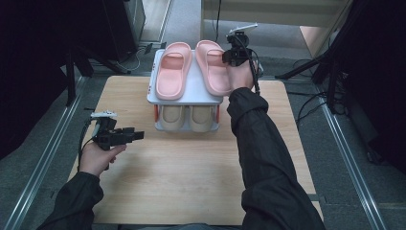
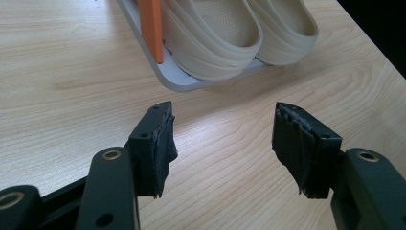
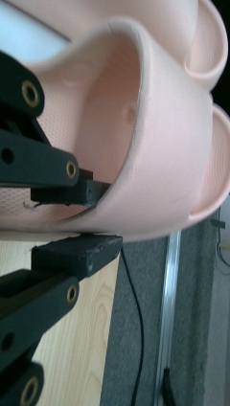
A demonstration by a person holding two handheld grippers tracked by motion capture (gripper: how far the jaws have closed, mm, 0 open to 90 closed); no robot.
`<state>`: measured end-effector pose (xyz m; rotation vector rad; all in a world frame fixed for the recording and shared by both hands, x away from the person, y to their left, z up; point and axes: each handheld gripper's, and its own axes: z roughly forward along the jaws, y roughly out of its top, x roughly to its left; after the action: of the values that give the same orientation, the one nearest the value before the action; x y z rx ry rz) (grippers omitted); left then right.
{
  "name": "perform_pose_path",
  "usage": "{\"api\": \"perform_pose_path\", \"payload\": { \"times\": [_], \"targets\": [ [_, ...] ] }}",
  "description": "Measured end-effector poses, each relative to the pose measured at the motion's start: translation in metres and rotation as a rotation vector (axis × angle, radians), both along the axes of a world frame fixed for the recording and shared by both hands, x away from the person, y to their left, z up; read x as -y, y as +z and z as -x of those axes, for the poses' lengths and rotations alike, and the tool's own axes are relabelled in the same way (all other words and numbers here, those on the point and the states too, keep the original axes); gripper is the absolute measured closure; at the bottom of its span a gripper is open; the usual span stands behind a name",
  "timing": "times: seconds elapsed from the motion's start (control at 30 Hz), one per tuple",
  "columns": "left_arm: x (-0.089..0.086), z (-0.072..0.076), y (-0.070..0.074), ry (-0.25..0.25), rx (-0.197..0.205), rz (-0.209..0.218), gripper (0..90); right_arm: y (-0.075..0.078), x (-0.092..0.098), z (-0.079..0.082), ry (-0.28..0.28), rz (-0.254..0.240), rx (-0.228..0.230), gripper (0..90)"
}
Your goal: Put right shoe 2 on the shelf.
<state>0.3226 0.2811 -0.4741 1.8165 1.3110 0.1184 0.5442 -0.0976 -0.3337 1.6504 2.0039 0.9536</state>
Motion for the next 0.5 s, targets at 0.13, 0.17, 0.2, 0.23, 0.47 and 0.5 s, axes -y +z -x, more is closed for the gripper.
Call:
{"api": "perform_pose_path", "payload": {
  "times": [0.13, 0.17, 0.2, 0.23, 0.47, 0.5],
  "targets": [
    [-0.001, 0.000, 0.000, 0.004, -0.001, 0.002, 40.2, 0.000, -0.001, 0.005, 0.057, -0.043, 0.005, 65.0],
    [-0.001, 0.000, 0.000, 0.006, -0.003, 0.002, 40.2, 0.001, 0.001, 0.006, 0.068, -0.060, 0.001, 62.3],
    [-0.001, 0.001, 0.000, 0.007, -0.002, 0.001, 40.2, 0.001, 0.003, 0.008, 0.084, -0.071, 0.000, 59.7],
    [-0.001, 0.001, 0.000, 0.007, -0.003, 0.000, 40.2, 0.002, 0.005, 0.011, 0.101, -0.074, 0.007, 58.9],
    [-0.002, 0.003, 0.001, 0.013, 0.003, 0.003, 40.3, 0.020, 0.030, 0.032, 0.196, -0.158, 0.103, 81.5],
    [-0.002, 0.003, 0.001, 0.011, 0.003, 0.004, 40.3, 0.020, 0.033, 0.032, 0.195, -0.143, 0.113, 85.7]
  ]
}}
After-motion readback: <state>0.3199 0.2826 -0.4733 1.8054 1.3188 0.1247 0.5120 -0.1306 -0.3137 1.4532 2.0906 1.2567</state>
